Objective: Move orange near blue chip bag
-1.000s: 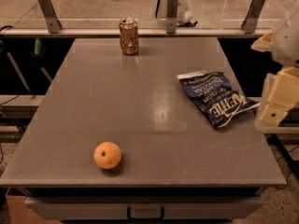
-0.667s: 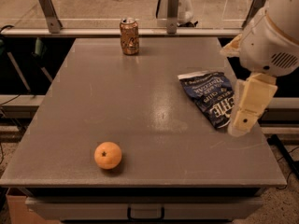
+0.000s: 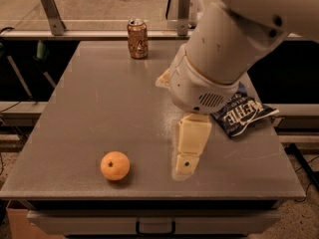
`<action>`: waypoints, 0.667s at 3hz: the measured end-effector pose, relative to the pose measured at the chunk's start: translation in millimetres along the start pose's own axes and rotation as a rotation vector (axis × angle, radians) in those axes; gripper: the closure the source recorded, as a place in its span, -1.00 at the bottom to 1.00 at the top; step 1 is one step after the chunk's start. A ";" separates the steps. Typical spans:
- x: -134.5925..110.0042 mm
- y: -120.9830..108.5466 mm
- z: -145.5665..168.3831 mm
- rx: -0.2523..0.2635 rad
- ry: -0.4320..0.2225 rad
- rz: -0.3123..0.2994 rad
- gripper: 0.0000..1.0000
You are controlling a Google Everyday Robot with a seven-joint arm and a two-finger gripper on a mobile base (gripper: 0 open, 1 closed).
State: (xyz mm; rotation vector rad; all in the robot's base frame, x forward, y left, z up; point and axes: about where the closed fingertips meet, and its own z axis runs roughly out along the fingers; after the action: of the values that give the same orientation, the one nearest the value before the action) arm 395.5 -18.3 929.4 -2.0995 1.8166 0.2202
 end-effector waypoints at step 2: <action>-14.4 1.7 5.8 -0.006 -0.052 -0.029 -1.00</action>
Offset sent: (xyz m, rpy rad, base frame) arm -0.0048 0.0340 -0.0131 0.1152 0.0319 0.0908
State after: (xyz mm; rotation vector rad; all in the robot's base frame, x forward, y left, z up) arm 392.0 -3.1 928.7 -2.1029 1.7559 0.2706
